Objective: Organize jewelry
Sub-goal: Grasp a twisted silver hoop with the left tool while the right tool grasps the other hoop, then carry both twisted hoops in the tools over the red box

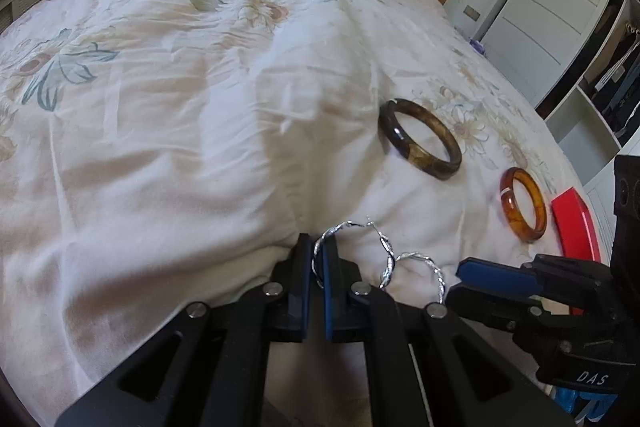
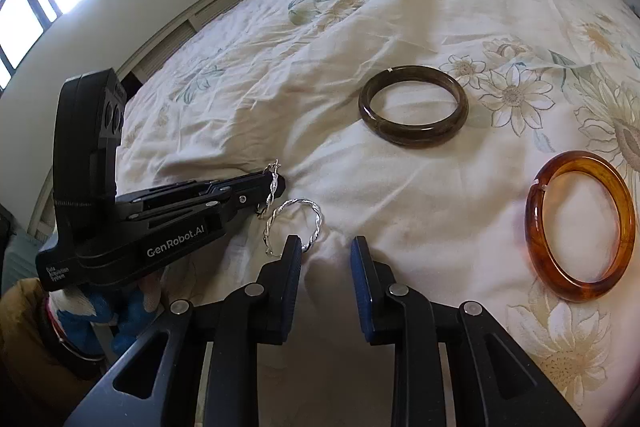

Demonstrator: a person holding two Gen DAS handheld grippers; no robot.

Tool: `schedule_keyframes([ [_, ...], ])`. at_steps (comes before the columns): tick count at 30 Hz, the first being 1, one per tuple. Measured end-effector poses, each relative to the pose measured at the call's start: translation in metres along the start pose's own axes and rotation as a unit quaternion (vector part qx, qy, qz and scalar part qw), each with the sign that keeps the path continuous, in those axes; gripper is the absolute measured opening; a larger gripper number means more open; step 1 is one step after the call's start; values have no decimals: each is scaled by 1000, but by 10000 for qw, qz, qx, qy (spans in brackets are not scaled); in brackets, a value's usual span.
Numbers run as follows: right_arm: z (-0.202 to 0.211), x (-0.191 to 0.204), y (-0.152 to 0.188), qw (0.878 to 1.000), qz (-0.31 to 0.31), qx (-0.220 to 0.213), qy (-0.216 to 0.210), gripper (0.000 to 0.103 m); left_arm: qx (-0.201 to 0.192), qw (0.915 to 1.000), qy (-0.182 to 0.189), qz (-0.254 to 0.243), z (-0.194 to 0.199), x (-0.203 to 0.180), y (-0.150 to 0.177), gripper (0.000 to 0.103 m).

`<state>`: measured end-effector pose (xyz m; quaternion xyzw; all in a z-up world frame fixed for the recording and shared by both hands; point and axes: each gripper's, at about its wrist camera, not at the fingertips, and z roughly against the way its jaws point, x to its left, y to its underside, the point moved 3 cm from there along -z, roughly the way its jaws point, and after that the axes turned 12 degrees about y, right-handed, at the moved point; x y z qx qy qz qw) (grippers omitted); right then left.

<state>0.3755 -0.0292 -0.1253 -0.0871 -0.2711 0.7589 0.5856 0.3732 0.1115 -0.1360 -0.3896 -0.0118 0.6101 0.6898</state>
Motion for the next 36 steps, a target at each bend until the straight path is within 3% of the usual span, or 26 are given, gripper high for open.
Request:
schedule_keyframes([
  [12, -28, 19, -10, 9991, 310, 166, 232, 26, -186, 9995, 184, 178, 6, 6, 0, 5],
  [20, -33, 20, -6, 9956, 645, 217, 639, 6, -162, 9994, 90, 278, 14, 0, -1, 5],
  [28, 39, 2, 27, 9969, 237, 37, 746, 5, -126, 9997, -217, 80, 59, -41, 18, 5],
  [36, 139, -17, 69, 9942, -104, -406, 994, 5, -78, 9995, -100, -297, 99, -116, 49, 5],
])
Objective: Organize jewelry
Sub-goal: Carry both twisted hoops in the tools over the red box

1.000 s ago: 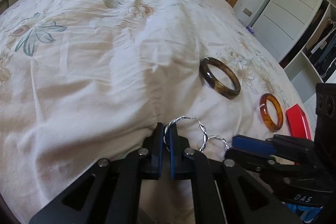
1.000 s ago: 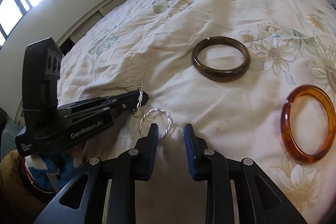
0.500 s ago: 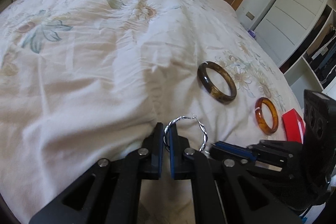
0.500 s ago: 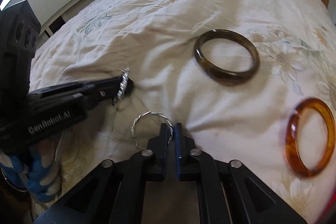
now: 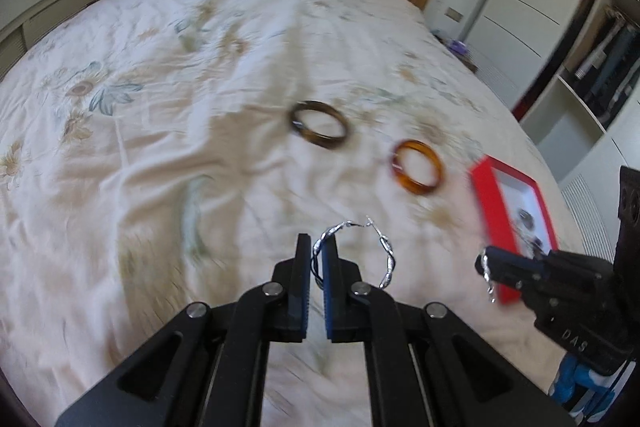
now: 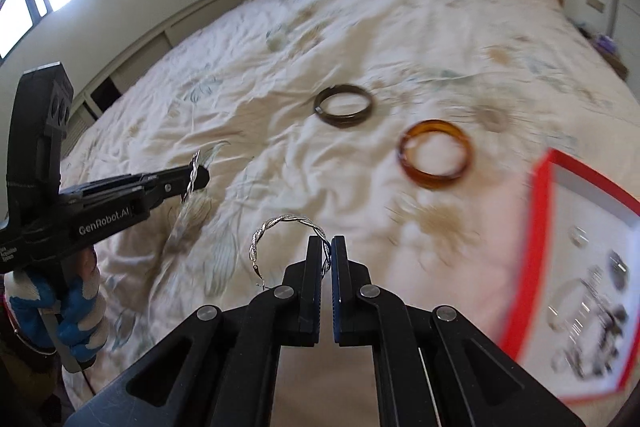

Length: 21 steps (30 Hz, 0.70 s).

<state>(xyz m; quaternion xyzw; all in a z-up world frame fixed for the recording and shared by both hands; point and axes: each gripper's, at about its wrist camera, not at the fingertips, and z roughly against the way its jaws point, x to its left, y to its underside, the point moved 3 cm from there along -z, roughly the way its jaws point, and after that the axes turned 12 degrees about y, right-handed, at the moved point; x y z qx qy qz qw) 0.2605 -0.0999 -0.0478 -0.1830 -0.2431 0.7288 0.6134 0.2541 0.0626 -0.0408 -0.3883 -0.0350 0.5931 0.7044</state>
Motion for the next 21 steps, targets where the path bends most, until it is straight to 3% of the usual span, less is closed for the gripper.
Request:
schedule_keyframes([
  [10, 71, -91, 57, 9968, -645, -227, 407, 5, 432, 9967, 362, -577, -25, -115, 28, 5],
  [16, 73, -166, 70, 9930, -875, -224, 768, 5, 788, 9896, 574, -1059, -77, -189, 27, 5],
  [21, 52, -227, 49, 9907, -810, -210, 1069, 5, 977, 9860, 529, -1246, -133, -231, 11, 5],
])
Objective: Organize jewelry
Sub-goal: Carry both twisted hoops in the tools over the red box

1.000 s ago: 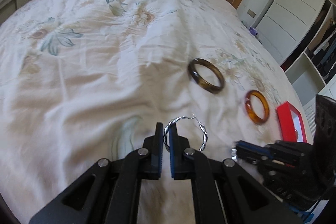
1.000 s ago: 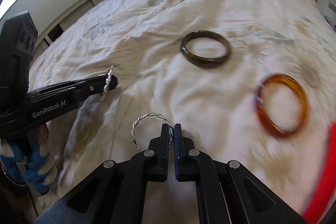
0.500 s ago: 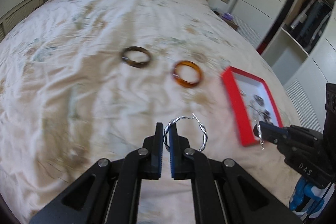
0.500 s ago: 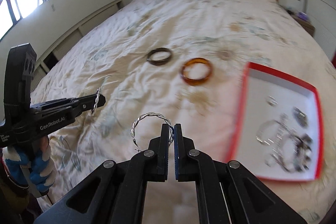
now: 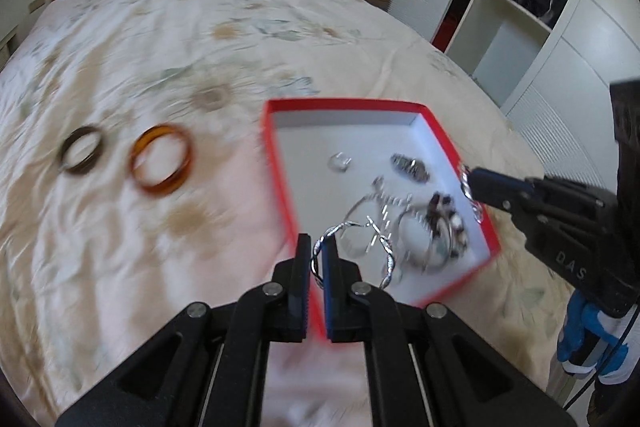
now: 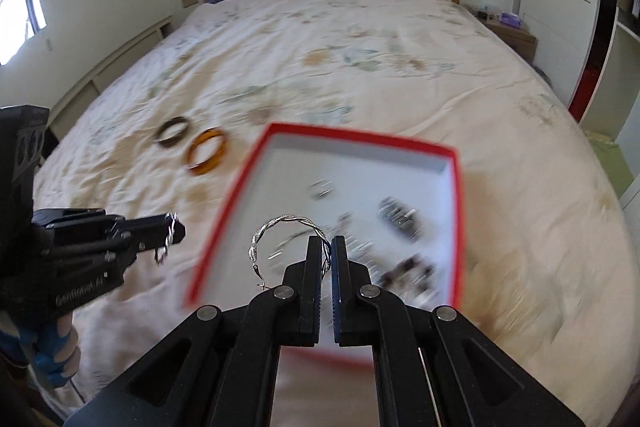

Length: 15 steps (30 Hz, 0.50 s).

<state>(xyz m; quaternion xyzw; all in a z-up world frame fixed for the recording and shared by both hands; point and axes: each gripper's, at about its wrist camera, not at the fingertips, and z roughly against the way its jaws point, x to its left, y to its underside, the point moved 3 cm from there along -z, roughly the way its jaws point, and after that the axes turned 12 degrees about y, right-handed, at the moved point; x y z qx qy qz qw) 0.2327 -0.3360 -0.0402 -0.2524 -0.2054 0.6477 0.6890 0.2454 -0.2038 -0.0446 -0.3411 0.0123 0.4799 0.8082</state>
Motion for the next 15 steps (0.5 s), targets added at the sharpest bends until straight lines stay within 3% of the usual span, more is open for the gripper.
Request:
schedule_keyframes([
  [7, -61, -30, -40, 9998, 160, 129, 47, 5, 271, 9982, -516, 135, -74, -2, -53, 5],
  [15, -125, -40, -51, 9983, 205, 538, 120, 5, 424, 9926, -1112, 225, -123, 18, -71, 5],
])
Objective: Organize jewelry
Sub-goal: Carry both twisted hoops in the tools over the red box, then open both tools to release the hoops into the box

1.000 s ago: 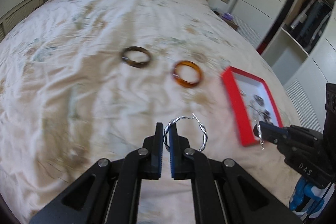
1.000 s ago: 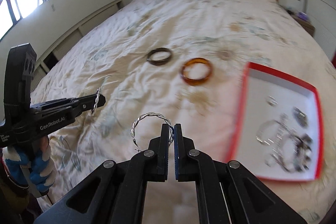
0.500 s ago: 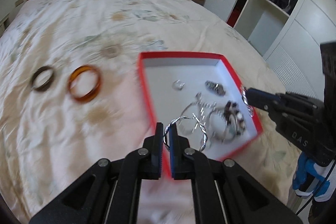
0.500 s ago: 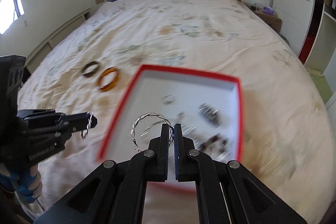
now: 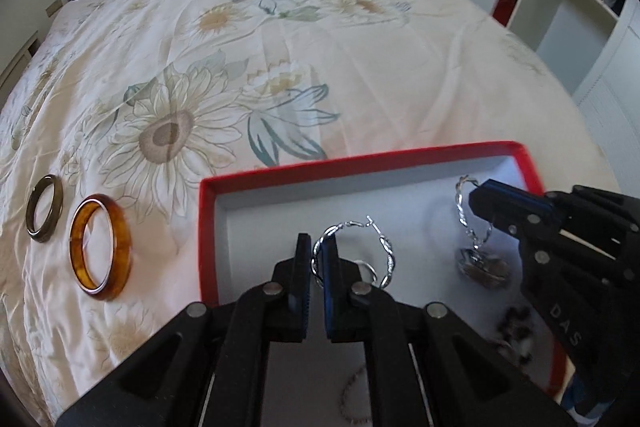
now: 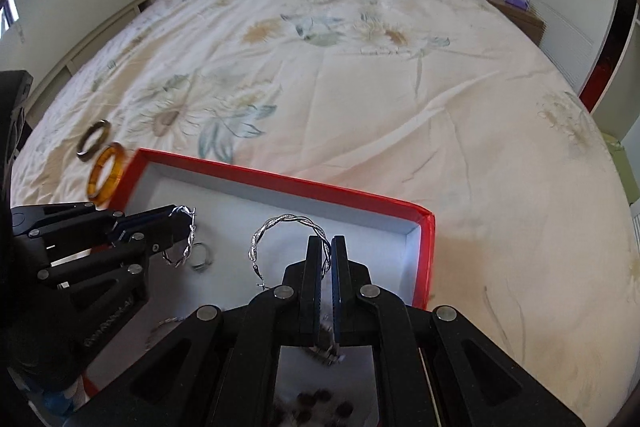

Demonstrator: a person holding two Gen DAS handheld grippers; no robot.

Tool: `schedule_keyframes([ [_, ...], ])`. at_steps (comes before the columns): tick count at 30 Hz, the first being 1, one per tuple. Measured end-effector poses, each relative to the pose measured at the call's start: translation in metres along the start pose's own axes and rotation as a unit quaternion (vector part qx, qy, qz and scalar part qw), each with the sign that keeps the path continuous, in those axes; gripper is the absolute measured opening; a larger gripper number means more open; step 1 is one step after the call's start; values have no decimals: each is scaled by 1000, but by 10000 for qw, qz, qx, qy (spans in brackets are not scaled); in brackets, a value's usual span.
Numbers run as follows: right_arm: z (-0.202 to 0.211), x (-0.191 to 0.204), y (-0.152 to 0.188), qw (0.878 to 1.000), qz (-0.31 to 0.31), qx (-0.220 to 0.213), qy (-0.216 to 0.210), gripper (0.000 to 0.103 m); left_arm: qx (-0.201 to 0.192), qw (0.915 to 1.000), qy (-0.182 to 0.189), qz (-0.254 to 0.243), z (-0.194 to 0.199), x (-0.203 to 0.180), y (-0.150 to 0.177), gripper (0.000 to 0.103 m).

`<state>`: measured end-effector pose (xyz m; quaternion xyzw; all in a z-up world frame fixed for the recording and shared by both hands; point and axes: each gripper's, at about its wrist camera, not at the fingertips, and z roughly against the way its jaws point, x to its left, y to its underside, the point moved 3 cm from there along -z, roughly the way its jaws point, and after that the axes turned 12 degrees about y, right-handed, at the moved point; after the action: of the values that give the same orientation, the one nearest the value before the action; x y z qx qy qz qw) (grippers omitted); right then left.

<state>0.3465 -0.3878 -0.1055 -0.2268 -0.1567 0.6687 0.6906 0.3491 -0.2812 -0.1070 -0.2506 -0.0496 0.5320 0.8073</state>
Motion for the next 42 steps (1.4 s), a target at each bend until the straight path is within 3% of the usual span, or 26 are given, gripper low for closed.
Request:
schedule_keyframes([
  [5, -17, 7, -1, 9992, 282, 132, 251, 5, -57, 9996, -229, -158, -6, -4, -3, 6],
  [13, -21, 3, 2, 9986, 305, 234, 374, 10, -128, 9998, -150, -66, -5, -2, -1, 7],
  [18, -8, -5, 8, 9991, 165, 178, 350, 18, -102, 9999, 74, -58, -2, -4, 0, 17],
  [23, 27, -10, 12, 9995, -22, -18, 305, 25, -111, 9996, 276, 24, 11, -7, 4, 18],
  [34, 160, 10, 43, 9947, -462, -744, 545, 57, -789, 9963, 318, 132, 133, -9, 49, 19],
  [42, 246, 55, 79, 9900, -569, -1029, 777, 67, -1407, 9900, -1, 113, 229, 9, 105, 19],
])
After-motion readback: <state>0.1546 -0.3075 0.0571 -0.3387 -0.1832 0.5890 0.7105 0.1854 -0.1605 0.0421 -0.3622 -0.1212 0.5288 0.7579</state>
